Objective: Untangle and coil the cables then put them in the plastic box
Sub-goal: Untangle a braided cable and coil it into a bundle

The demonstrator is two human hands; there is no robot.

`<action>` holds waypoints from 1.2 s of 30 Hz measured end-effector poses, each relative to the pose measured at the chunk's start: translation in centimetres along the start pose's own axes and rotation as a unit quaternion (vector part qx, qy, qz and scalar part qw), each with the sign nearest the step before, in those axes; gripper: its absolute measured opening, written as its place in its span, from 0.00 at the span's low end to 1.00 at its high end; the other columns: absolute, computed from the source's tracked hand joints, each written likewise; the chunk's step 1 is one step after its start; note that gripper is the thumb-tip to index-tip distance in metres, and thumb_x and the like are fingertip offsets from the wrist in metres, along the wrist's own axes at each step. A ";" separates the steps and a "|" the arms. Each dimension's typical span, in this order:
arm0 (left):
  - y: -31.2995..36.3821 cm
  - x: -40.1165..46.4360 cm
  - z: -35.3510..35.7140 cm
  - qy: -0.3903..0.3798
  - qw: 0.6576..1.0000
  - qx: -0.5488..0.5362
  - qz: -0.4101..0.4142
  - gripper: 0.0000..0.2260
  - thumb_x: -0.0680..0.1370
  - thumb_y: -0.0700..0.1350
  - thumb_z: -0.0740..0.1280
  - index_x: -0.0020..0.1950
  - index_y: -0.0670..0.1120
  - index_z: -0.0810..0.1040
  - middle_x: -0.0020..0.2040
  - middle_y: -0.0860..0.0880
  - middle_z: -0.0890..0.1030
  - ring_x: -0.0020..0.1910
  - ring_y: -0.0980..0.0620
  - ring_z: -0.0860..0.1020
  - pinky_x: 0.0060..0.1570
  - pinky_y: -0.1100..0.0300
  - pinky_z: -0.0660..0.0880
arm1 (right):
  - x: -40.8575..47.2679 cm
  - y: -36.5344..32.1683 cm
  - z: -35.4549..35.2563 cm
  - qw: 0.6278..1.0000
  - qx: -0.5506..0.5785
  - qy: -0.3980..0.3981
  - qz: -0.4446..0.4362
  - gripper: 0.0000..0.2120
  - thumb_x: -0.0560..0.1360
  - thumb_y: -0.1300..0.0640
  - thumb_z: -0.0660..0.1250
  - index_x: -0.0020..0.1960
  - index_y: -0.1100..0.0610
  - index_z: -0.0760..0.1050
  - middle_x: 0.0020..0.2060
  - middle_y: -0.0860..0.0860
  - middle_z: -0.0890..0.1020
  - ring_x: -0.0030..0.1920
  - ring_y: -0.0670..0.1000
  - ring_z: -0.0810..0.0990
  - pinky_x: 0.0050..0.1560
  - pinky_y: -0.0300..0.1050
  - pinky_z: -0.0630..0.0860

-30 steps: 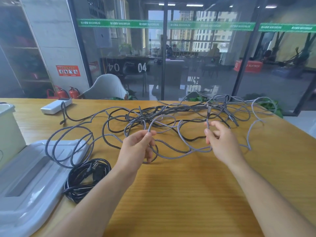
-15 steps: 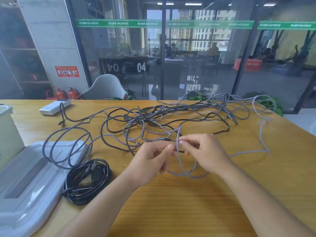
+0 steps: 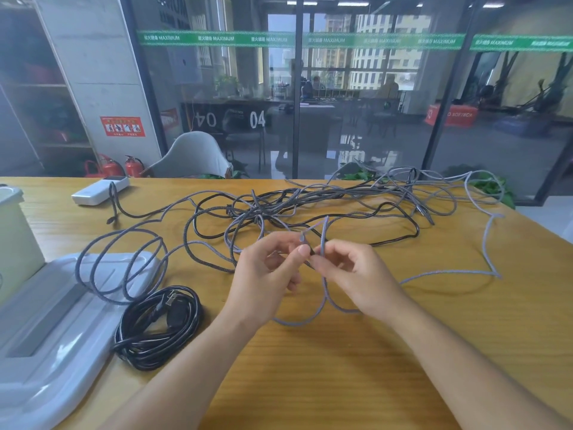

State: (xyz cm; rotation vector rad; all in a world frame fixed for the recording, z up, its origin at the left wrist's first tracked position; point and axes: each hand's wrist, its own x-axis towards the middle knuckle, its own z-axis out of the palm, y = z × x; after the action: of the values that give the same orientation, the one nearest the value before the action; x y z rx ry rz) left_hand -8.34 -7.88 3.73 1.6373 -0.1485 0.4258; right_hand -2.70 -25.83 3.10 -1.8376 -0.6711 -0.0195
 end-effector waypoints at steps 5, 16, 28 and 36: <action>0.0 0.2 -0.5 0.011 0.999 0.034 0.018 0.06 0.83 0.45 0.69 0.51 0.48 0.85 0.42 0.48 0.84 0.40 0.50 0.82 0.41 0.54 0.82 | 0.0 0.2 -0.1 0.998 -0.027 -0.044 0.022 0.13 0.82 0.47 0.70 0.44 0.55 0.83 0.33 0.55 0.77 0.36 0.49 0.72 0.41 0.47 0.68; -1.0 0.1 -0.1 -0.053 0.985 0.162 0.032 0.07 0.82 0.48 0.72 0.45 0.50 0.86 0.40 0.56 0.84 0.40 0.58 0.80 0.42 0.60 0.75 | -0.3 0.5 0.1 0.999 -0.041 -0.023 0.000 0.19 0.78 0.44 0.74 0.36 0.56 0.79 0.31 0.59 0.75 0.33 0.49 0.68 0.37 0.47 0.65; 1.7 0.7 -2.6 0.043 0.997 -0.051 -0.044 0.13 0.87 0.46 0.61 0.56 0.41 0.82 0.47 0.44 0.87 0.46 0.45 0.86 0.53 0.56 0.82 | 0.0 1.0 -2.5 0.910 -0.373 0.164 -0.071 0.10 0.75 0.51 0.76 0.52 0.49 0.78 0.46 0.41 0.78 0.48 0.47 0.76 0.48 0.47 0.75; 2.6 -0.2 -1.7 -0.018 0.998 -0.039 -0.042 0.13 0.87 0.49 0.60 0.57 0.45 0.82 0.51 0.46 0.88 0.48 0.47 0.83 0.41 0.49 0.75 | -1.7 -1.1 3.3 0.986 -0.063 -0.133 -0.076 0.12 0.85 0.50 0.65 0.59 0.54 0.84 0.59 0.43 0.84 0.68 0.48 0.77 0.71 0.47 0.71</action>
State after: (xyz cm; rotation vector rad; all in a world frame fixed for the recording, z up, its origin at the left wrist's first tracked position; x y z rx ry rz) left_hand -9.74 -6.60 6.14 1.5679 -0.1201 0.3225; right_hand -5.58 -23.46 2.29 -1.9254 -1.0162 0.0850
